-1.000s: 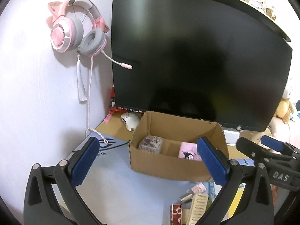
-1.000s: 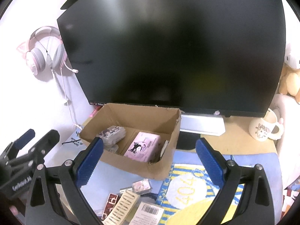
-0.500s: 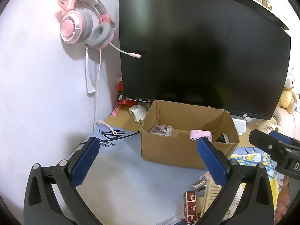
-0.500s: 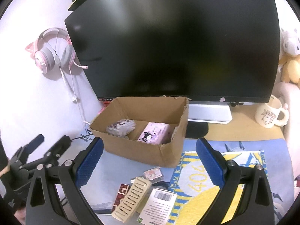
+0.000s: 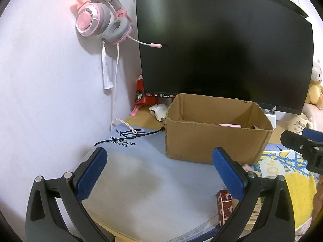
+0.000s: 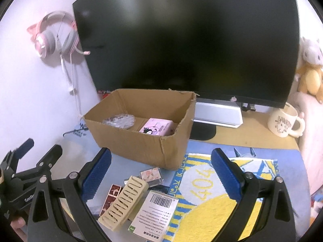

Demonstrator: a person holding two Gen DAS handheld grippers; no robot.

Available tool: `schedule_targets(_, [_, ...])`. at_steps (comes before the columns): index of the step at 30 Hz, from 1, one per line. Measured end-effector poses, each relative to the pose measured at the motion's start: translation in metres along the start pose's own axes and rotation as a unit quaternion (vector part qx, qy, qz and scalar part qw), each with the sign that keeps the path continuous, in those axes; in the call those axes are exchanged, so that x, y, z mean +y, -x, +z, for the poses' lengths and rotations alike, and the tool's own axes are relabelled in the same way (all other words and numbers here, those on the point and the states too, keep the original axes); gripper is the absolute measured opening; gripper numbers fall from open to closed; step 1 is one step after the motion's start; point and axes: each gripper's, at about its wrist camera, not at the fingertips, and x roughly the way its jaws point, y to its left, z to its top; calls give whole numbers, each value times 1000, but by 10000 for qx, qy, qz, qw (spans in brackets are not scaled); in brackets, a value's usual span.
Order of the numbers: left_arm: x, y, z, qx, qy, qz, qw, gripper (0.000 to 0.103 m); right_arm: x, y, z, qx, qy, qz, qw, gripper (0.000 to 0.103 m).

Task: Organize objects
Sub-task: 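Withdraw both open grippers up and out of the cardboard box, then move both grippers toward the cream slotted holder and the white-green medicine box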

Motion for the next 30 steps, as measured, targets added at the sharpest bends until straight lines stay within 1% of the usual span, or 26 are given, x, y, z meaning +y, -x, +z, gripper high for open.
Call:
schedule_targets(4, [-4,1,-4,-28,20,-127,9999,103,-9,-4,-12,-63,-355,-2,9993,103])
schedule_targets(7, [-8,-3,-8,52,-5,-233,9997,103,-9,-8,-19,-111,-334,-91,9993,103])
schedule_targets(10, [-14,-6,-11,94,-62,-249,9996,103,-8,-13,-26,-97,-269,-149,9995,103])
schedule_targets(13, [-18,-8,-14,151,-34,-341,9993,103,-12,-17,-30,0,-417,-218,9989,103])
schedule_targets(14, [-19,-8,-15,180,-8,-389,9991,103,-14,-16,-31,7,-518,-306,9982,103])
schedule_targets(17, [-23,-9,-19,258,-23,-534,9982,103,-20,-11,-32,-63,-730,-413,9965,103])
schedule_targets(21, [-29,-6,-23,230,-136,-518,9983,103,-26,-15,-37,107,-868,-353,9955,103])
schedule_targets(25, [-35,-6,-27,306,-214,-664,9971,103,-28,-23,-44,342,-874,-433,9946,103])
schedule_targets(27, [-40,-5,-28,332,-327,-750,9961,103,-28,-25,-45,407,-870,-465,9943,103])
schedule_targets(30, [-46,-3,-31,314,-488,-740,9956,103,-29,-25,-47,422,-932,-387,9940,103])
